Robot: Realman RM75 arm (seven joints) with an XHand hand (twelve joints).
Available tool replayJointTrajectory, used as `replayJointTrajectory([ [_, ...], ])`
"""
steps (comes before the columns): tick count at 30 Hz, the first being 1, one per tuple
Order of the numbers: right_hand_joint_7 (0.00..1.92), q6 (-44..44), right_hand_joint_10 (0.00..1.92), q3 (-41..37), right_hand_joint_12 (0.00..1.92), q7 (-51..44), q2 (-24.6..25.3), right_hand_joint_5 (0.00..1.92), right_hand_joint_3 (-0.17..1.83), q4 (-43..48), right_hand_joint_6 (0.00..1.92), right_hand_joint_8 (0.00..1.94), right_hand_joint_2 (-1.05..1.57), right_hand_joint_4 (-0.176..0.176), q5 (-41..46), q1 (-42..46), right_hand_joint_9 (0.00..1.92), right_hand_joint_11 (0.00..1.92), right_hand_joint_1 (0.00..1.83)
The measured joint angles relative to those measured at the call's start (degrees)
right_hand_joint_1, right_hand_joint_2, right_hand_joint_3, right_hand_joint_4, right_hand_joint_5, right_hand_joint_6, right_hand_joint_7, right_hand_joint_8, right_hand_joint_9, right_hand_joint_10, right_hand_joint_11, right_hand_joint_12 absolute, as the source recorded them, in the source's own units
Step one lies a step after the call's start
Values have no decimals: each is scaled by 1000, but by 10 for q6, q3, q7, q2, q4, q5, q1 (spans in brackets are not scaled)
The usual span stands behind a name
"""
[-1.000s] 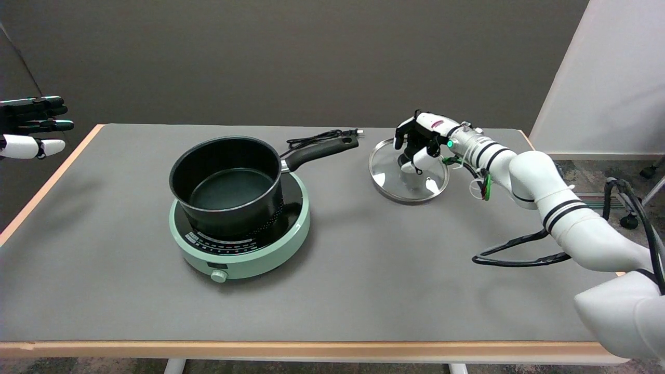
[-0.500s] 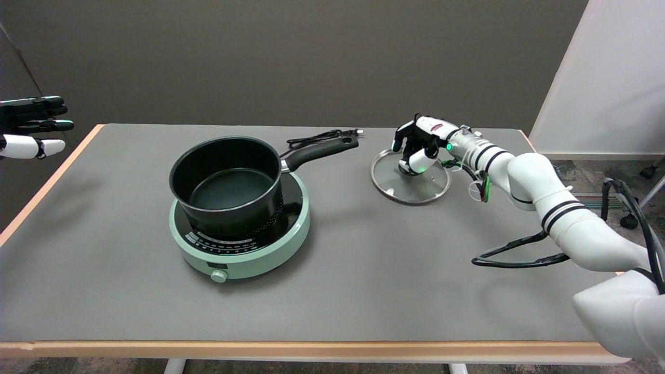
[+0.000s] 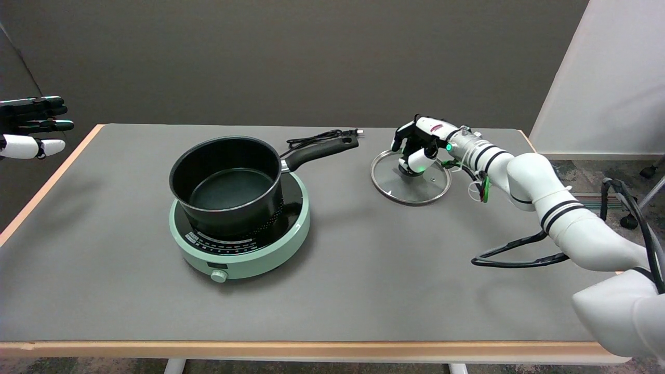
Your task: Place the pot lid onto the table.
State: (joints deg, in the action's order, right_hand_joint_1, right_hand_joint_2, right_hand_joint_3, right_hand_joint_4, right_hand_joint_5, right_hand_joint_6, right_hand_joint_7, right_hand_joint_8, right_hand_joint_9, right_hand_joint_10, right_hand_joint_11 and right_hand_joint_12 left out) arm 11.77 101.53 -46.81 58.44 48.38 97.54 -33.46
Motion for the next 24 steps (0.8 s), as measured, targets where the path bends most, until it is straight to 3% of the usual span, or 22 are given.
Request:
replayJointTrajectory([
  [4, 523, 0, 360, 0, 1010, 0, 0, 517, 1033, 1, 265, 163, 537, 176, 0, -1, 550, 449, 1016],
  [9, 300, 0, 220, -6, 651, 0, 0, 366, 1052, 10, 167, 151, 424, 134, 0, -1, 351, 340, 955],
  [16, 185, 0, 203, -24, 541, 0, -1, 277, 1032, 50, 155, 150, 365, 113, 0, 8, 228, 253, 895],
  [24, 291, -3, 217, -53, 581, -6, -4, 324, 1034, 135, 162, 158, 394, 104, 0, 41, 303, 270, 882],
])
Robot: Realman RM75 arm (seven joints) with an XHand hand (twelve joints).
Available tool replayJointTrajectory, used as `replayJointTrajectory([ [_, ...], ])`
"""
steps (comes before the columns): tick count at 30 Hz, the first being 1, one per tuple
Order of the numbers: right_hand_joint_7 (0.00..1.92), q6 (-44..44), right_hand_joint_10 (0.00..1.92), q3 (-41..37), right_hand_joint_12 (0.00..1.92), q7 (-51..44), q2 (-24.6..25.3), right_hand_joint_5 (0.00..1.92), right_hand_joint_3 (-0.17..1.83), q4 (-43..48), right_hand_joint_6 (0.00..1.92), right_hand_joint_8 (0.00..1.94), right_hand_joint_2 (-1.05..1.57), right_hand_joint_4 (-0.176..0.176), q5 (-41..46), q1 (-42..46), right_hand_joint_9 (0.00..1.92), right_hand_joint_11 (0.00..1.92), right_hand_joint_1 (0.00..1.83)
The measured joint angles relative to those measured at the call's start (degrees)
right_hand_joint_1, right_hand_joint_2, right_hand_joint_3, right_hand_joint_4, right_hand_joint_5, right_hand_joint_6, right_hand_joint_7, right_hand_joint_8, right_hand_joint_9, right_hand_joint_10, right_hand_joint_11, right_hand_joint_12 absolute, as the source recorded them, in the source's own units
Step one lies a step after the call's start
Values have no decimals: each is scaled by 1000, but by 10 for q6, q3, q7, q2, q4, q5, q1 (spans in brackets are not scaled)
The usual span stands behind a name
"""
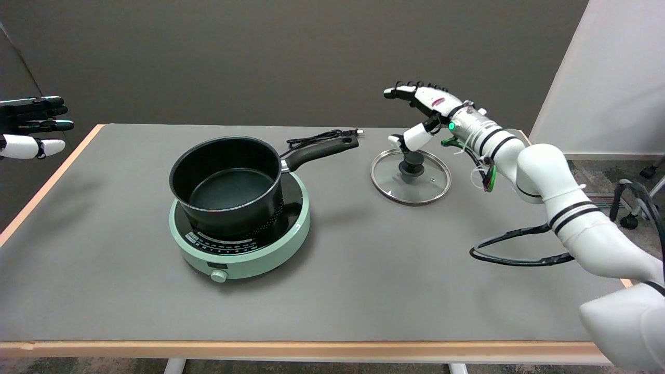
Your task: Place the pot lid onto the table.
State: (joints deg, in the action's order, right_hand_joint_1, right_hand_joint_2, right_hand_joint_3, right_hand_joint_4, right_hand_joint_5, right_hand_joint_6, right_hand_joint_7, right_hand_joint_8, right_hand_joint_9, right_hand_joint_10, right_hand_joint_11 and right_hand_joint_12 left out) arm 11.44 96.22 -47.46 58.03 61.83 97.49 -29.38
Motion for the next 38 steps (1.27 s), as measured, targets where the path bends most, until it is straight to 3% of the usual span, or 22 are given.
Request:
replayJointTrajectory([
  [12, 333, -75, 219, -34, 587, -50, 13, 333, 1021, 172, 163, 161, 413, 114, -70, 89, 374, 298, 857],
  [29, 270, -190, 201, -26, 522, -83, 131, 299, 1027, 349, 159, 157, 401, 123, -308, 196, 307, 249, 861],
  [38, 216, -266, 199, 8, 511, -90, 166, 251, 1019, 400, 142, 133, 394, 119, -406, 239, 246, 205, 892],
])
